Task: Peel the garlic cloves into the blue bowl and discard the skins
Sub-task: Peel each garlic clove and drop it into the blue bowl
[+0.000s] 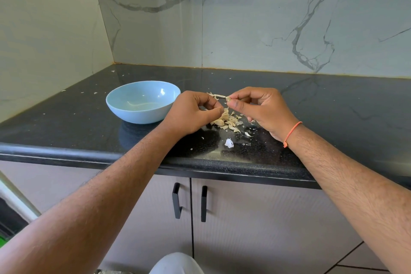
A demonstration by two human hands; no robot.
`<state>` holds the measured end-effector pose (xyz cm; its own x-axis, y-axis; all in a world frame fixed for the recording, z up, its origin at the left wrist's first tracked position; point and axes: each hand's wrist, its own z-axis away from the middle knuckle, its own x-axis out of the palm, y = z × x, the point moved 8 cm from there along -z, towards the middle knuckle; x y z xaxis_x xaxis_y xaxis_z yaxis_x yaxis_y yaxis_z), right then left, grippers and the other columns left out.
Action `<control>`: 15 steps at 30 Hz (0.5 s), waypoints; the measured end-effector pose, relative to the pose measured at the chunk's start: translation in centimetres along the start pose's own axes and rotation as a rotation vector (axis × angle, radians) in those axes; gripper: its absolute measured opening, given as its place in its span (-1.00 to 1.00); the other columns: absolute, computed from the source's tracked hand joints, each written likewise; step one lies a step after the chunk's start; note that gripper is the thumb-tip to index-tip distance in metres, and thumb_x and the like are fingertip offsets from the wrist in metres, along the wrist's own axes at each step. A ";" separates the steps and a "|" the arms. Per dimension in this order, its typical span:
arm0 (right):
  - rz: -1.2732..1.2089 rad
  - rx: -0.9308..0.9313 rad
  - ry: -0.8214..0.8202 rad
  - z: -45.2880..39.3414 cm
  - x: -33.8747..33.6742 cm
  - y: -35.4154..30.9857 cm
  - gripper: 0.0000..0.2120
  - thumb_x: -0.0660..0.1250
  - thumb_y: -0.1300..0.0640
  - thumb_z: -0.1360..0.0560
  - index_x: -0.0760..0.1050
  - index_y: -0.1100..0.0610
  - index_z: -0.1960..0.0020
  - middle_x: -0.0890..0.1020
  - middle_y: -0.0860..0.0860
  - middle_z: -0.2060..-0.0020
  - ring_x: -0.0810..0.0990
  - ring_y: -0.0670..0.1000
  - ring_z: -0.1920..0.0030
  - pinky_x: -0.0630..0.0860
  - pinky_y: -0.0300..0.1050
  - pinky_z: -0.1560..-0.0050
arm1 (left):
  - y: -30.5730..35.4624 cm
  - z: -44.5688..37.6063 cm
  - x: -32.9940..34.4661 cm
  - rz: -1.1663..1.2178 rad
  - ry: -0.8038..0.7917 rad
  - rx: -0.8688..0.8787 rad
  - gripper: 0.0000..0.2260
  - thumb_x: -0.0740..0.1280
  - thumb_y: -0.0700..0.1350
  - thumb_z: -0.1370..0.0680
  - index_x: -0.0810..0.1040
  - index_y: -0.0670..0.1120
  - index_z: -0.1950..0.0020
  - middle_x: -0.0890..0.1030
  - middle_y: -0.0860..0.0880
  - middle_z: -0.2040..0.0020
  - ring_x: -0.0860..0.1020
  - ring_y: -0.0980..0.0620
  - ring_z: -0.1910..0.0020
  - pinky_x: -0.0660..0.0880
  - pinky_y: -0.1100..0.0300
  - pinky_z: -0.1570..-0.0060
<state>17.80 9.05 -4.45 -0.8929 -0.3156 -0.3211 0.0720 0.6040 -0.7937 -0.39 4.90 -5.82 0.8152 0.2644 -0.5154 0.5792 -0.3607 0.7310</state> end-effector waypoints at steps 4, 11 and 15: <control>0.027 0.042 0.017 0.0 -0.3 0.4 -0.96 0.51 0.14 -0.55 0.70 0.08 0.01 0.75 0.19 0.11 0.58 -0.10 0.29 0.53 -0.24 0.30 | 0.5 0.2 -0.3 -0.078 0.047 0.055 -0.91 0.57 -0.16 -0.51 0.76 0.00 0.02 0.75 0.14 0.12 0.53 0.38 0.40 0.42 0.50 0.23; 0.422 -0.054 0.055 0.2 0.0 -0.1 -0.95 0.48 0.08 -0.56 0.69 -0.01 0.09 0.70 -0.01 0.28 0.63 0.06 0.28 0.61 0.00 0.16 | 1.8 0.6 -0.3 -0.043 0.042 0.146 -0.76 0.56 -0.07 -0.54 0.75 -0.05 -0.19 0.76 0.07 -0.04 0.47 0.44 0.44 0.36 0.52 0.33; 0.496 -0.130 -0.018 0.5 0.9 -0.5 -0.97 0.49 0.06 -0.55 0.68 -0.05 0.07 0.67 0.05 0.32 0.58 0.12 0.31 0.58 0.08 0.23 | 1.8 0.5 -0.1 -0.027 0.019 0.149 -0.81 0.53 -0.05 -0.57 0.77 -0.08 -0.14 0.77 0.04 -0.03 0.49 0.45 0.42 0.37 0.55 0.31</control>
<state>17.22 8.07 -4.56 -0.7576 0.0200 -0.6524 0.4279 0.7700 -0.4733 0.57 3.78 -4.70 0.8000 0.2922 -0.5241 0.5965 -0.4819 0.6419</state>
